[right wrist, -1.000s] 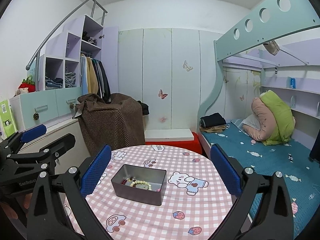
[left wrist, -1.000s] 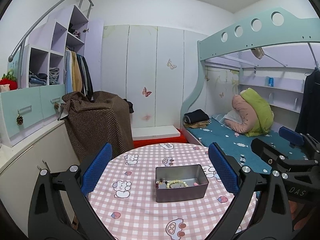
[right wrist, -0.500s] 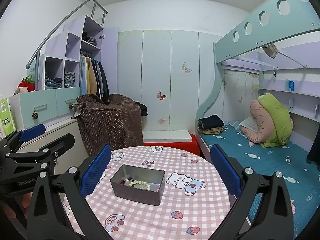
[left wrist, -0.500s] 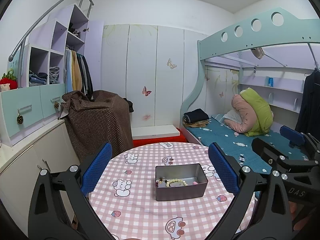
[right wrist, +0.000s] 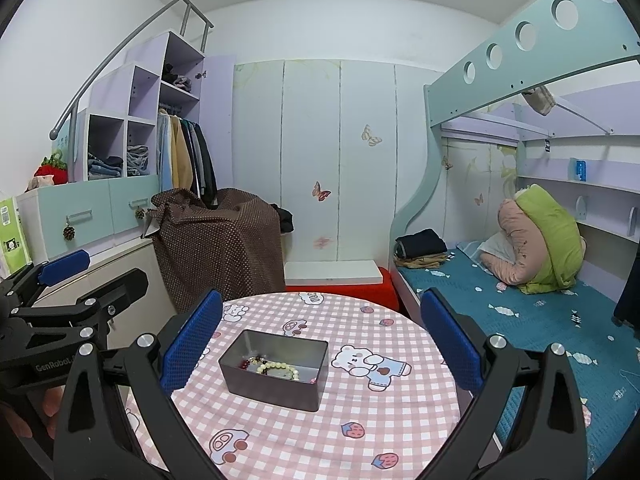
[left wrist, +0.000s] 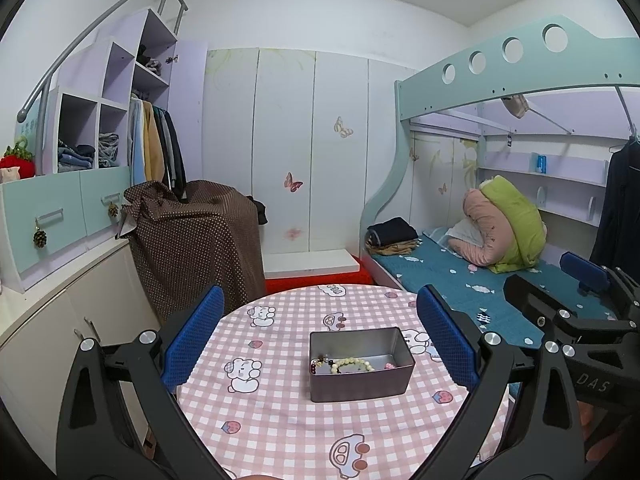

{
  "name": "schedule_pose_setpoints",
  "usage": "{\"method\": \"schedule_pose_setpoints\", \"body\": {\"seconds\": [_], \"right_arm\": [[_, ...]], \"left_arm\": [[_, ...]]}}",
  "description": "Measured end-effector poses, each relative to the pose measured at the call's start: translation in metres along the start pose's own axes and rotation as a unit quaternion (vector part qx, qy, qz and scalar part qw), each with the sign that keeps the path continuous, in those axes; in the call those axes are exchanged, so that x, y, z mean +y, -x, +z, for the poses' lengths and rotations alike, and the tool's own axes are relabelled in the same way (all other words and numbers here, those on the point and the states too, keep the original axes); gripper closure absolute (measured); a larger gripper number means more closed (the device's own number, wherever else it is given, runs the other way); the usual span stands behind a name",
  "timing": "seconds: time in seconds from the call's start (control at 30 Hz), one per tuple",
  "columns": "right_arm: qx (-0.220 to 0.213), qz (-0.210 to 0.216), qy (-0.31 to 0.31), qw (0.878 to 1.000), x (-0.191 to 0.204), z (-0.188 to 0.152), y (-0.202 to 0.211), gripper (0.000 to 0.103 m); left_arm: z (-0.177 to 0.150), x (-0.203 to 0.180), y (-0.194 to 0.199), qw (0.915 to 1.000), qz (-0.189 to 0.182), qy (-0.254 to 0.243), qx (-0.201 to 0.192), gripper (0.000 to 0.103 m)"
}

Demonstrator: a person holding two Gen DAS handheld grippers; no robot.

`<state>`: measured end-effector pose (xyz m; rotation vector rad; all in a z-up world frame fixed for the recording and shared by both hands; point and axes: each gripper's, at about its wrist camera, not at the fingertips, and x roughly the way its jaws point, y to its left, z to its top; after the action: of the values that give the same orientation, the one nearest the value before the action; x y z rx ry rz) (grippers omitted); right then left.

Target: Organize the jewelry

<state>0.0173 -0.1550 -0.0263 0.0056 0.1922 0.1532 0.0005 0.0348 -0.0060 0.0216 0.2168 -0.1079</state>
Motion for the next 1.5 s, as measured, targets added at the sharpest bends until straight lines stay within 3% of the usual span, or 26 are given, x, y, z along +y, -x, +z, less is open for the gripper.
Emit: {"method": "schedule_pose_setpoints", "body": {"seconds": [1.5], "right_arm": [[-0.008,-0.001,0.002,1.0,0.0063,0.002,0.0017,0.007]], "left_arm": [[0.0031,0.0086,0.0003,1.0,0.002,-0.005,-0.001,0.006]]}}
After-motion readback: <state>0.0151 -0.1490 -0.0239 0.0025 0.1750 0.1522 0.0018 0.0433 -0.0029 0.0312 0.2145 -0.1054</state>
